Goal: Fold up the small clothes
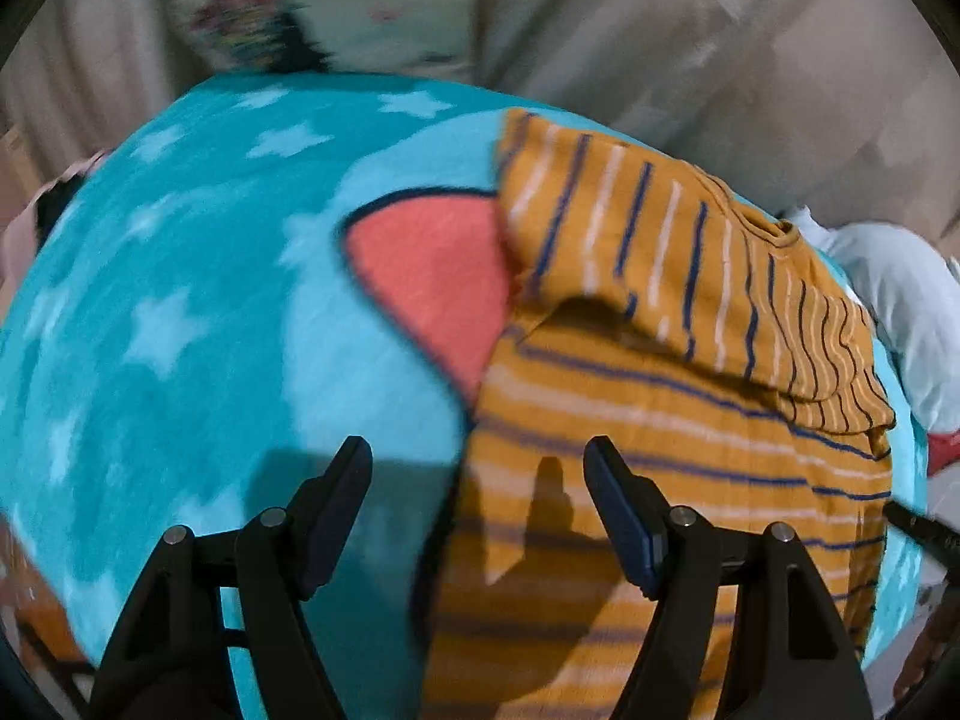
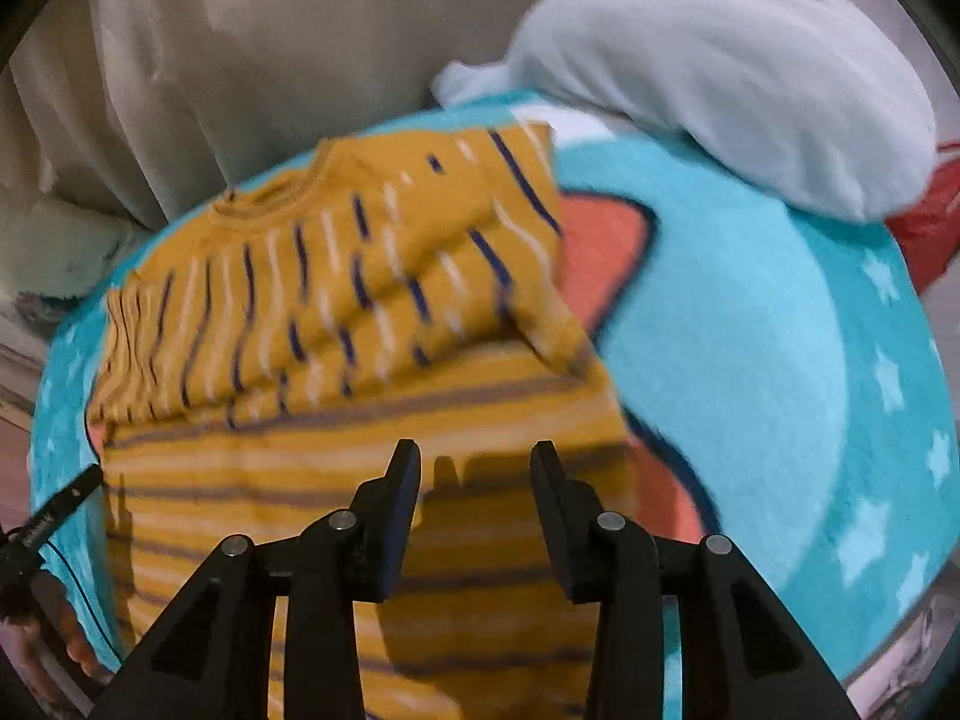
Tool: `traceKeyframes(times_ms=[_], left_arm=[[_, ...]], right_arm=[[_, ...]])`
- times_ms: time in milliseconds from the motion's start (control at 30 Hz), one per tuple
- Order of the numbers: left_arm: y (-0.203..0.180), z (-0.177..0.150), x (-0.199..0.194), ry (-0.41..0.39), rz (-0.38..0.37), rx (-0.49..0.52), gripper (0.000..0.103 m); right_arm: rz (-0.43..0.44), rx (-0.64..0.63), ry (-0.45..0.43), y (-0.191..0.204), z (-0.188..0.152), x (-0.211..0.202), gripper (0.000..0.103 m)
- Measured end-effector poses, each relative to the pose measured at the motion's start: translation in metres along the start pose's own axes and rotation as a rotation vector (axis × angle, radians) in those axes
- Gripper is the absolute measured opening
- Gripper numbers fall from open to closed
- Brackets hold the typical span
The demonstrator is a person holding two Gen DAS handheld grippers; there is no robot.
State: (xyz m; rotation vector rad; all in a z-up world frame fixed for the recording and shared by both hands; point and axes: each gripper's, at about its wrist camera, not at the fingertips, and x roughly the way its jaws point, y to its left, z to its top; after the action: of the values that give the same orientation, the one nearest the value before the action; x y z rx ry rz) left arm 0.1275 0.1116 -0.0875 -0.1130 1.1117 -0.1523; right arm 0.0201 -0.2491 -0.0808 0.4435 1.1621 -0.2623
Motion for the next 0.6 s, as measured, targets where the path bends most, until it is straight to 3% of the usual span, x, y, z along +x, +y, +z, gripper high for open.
traceKeyframes(times_ms=[133, 167, 300, 467, 600], left_arm=[[0.027, -0.038, -0.029, -0.011, 0.045, -0.123, 0.072], [0.034, -0.05, -0.035, -0.01, 0.056, -0.157, 0.073], [0.052, -0.093, -0.043, 0.021, 0.09, -0.254, 0.072], [0.069, -0.135, -0.056, 0.042, 0.104, -0.358, 0.072], [0.076, -0.157, -0.066, 0.038, 0.105, -0.395, 0.072]], right_arm=[[0.11, 0.025, 0.085, -0.03, -0.032, -0.01, 0.046], [0.12, 0.016, 0.101, -0.035, -0.041, -0.011, 0.051], [0.172, -0.035, 0.162, -0.048, -0.07, -0.015, 0.053], [0.348, -0.027, 0.291, -0.051, -0.094, 0.0, 0.054], [0.495, -0.018, 0.348, -0.04, -0.109, 0.007, 0.066]])
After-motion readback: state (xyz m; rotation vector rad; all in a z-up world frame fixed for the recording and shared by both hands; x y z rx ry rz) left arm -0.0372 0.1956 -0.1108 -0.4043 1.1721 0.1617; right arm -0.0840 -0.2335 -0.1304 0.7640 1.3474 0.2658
